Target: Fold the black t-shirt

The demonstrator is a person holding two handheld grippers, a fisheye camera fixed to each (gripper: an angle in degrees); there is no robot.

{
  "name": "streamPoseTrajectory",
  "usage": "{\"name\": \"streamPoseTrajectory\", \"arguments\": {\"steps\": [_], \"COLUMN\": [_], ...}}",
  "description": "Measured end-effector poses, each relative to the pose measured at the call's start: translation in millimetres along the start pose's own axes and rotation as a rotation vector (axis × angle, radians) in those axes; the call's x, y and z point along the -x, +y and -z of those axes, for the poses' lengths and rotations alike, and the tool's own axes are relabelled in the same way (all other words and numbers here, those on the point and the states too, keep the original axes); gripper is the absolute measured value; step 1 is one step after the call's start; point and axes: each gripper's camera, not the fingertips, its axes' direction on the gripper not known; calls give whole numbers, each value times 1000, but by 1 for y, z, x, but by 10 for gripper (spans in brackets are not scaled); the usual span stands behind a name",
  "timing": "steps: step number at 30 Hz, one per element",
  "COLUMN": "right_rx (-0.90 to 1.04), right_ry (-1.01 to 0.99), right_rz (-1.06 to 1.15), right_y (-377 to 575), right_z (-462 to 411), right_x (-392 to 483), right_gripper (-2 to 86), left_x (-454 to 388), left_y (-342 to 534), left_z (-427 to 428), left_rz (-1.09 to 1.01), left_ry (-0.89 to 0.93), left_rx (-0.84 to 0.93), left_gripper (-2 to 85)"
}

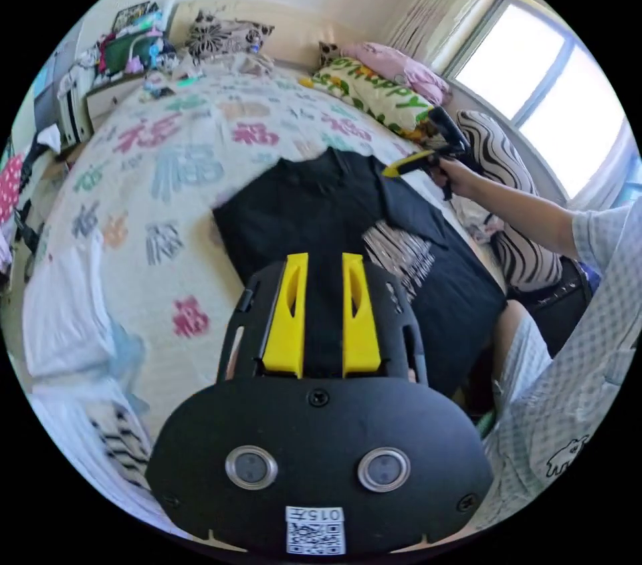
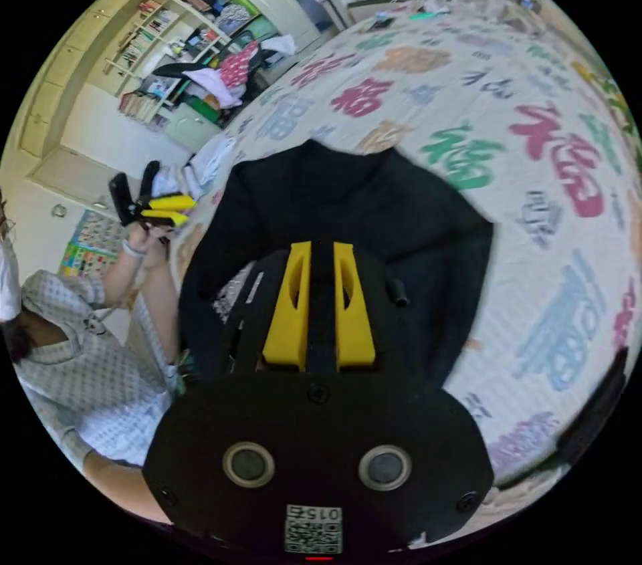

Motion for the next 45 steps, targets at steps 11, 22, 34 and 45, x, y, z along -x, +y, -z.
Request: {"name": "streamPoseTrajectory", "arguments": {"steps": [11,22,34,45], "right_rx": [108,212,91,-179], "right_ry": [276,231,381,340], "right_rz": [-76,-25,-119,-154], "right_y": [-21,15,49,148], "right_z": [60,90,175,262], "right_x": [-30,-9,30,73], "right_gripper": [108,10,-5,-4], "left_x": [81,77,39,-40], "left_y": [-163,-177,-213,-185], "left_z": [-87,-95,-70,-37], "left_rz": [15,20,-33,-158], "left_ry": [54,137,-37,-283], "left_rx": [278,401,305,79], "left_gripper": [109,1,-2,1]}}
